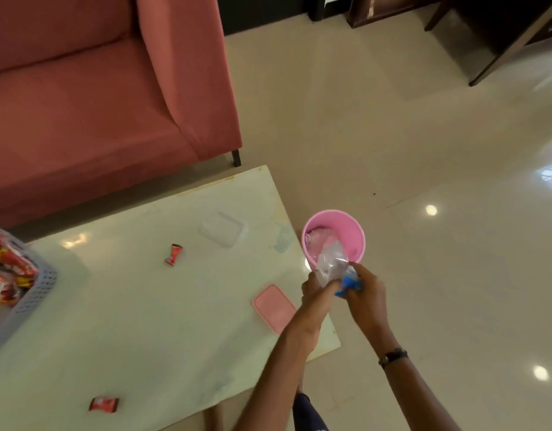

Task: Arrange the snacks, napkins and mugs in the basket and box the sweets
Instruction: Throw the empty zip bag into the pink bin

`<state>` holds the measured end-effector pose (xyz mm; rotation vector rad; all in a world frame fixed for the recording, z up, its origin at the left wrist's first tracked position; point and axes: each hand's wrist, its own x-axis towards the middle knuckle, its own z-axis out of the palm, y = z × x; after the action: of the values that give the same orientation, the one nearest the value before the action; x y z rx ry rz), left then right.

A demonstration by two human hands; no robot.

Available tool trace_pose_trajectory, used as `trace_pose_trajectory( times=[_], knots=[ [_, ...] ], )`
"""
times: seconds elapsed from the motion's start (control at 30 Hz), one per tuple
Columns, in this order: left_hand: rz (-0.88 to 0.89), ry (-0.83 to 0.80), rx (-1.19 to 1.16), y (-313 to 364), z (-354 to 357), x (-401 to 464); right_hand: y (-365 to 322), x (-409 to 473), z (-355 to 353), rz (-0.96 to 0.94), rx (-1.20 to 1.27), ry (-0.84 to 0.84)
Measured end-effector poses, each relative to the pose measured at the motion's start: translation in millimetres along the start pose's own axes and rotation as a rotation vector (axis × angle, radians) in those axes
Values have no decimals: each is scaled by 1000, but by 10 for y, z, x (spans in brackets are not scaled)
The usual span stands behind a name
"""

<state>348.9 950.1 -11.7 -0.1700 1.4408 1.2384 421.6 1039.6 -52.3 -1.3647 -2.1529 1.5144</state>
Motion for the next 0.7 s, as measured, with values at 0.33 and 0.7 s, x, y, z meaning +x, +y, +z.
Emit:
trace_pose_trajectory(
  times=[0.33, 0.7],
  knots=[
    [-19, 20, -122, 32, 221, 605, 692, 1167, -62, 336, 110, -8],
    [0, 103, -170, -76, 77, 906, 914, 1835, 62, 469, 70, -162]
  ],
)
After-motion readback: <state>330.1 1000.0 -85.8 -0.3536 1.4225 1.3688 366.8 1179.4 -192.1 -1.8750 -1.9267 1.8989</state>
